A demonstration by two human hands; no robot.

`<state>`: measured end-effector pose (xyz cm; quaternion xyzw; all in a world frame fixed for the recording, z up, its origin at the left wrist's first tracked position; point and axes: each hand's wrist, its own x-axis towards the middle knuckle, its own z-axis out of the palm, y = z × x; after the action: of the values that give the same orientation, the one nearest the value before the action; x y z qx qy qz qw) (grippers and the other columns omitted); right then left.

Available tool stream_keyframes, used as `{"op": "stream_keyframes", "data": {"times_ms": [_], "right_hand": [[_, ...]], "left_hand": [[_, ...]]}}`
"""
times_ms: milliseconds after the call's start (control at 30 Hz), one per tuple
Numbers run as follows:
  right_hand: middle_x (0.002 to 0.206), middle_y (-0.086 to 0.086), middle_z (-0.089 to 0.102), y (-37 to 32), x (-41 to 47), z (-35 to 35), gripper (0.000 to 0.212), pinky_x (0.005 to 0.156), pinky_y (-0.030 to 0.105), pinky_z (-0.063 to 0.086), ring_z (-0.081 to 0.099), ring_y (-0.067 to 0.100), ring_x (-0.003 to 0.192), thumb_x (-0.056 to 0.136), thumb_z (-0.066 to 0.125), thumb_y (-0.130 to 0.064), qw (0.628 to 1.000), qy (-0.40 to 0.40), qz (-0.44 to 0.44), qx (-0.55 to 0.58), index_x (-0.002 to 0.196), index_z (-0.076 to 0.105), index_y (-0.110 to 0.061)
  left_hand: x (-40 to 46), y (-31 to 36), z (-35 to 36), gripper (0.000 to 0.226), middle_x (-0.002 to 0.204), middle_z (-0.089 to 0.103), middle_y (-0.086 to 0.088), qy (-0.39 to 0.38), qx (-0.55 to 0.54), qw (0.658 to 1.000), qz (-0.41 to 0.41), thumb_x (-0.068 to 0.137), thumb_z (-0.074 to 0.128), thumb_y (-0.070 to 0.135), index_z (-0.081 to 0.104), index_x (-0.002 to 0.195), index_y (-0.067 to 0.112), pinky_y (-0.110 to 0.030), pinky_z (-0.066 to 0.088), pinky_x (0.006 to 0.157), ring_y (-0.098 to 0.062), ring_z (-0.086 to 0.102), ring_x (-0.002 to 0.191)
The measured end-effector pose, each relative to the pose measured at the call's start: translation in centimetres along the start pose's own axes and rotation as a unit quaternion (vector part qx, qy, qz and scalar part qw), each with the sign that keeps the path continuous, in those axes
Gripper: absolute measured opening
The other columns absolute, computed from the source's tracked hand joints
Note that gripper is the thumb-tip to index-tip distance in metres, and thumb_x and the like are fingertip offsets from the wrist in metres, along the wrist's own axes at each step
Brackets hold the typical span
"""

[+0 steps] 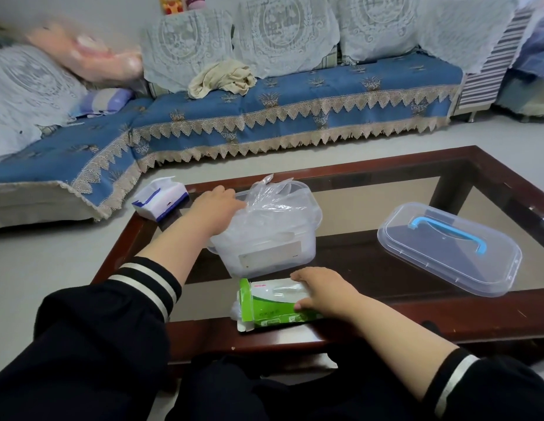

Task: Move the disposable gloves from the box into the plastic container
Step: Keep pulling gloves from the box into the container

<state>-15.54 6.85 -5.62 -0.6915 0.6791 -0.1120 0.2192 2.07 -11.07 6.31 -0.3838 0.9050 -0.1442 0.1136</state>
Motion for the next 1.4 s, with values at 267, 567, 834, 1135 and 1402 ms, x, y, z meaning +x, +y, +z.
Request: {"op": "stream_keyframes", "data": {"times_ms": [267, 567, 834, 1135, 1402], "right_hand": [[0.142, -0.010, 0.045, -0.7, -0.5, 0.7, 0.059, 0.116, 0.044, 0.010, 0.035, 0.013, 0.134, 0.083, 0.058, -0.020, 0.999, 0.004, -0.002, 0.043, 0.139, 0.042, -0.031], [0.131, -0.014, 0.054, -1.2, -0.3, 0.8, 0.047, 0.111, 0.045, 0.016, 0.044, 0.012, 0.125, 0.087, 0.059, -0.051, 0.999, 0.030, 0.008, 0.042, 0.128, 0.052, -0.030], [0.124, -0.003, 0.058, -2.3, 0.5, 1.8, 0.047, 0.104, 0.039, 0.031, 0.051, 0.020, 0.117, 0.087, 0.055, -0.057, 0.993, 0.087, 0.001, -0.076, 0.121, 0.055, -0.024], [0.111, -0.008, 0.066, -2.9, 0.8, 1.8, 0.026, 0.088, 0.025, 0.039, 0.058, 0.012, 0.106, 0.084, 0.068, -0.041, 0.991, 0.115, -0.008, 0.073, 0.105, 0.070, -0.025], [0.099, -0.002, 0.069, -3.2, 1.3, 1.7, 0.014, 0.079, 0.030, 0.043, 0.058, 0.016, 0.099, 0.086, 0.063, -0.029, 0.991, 0.115, 0.017, 0.064, 0.092, 0.073, -0.019]], "left_hand": [[-2.6, 1.6, 0.4, 0.072, 0.145, 0.041, -0.009, -0.055, -0.009, 0.998, 0.021, 0.095, 0.043, 0.003, 0.017, 0.151, 0.039, -0.035, 0.039, 0.097, -0.029, 0.039, 0.132], [-5.4, 0.8, 0.6, 0.045, 0.121, 0.045, -0.001, 0.036, -0.023, 0.999, -0.014, 0.089, 0.051, 0.011, 0.046, 0.131, 0.027, -0.032, 0.039, 0.081, -0.022, 0.037, 0.104], [-10.7, 6.7, 3.9, 0.047, 0.096, 0.062, -0.007, 0.294, -0.124, 0.946, -0.051, 0.067, 0.059, -0.001, 0.066, 0.112, 0.009, -0.038, 0.053, 0.066, -0.030, 0.056, 0.082], [-10.1, 10.6, 6.9, 0.074, 0.143, 0.044, 0.002, -0.049, -0.330, 0.942, -0.036, 0.082, 0.069, 0.040, 0.032, 0.143, 0.024, -0.040, 0.040, 0.102, -0.023, 0.041, 0.131], [-9.5, 11.8, 9.5, 0.084, 0.147, 0.033, 0.007, -0.058, -0.384, 0.920, -0.056, 0.077, 0.075, 0.042, 0.029, 0.146, 0.033, -0.040, 0.029, 0.109, -0.020, 0.025, 0.137]]}}
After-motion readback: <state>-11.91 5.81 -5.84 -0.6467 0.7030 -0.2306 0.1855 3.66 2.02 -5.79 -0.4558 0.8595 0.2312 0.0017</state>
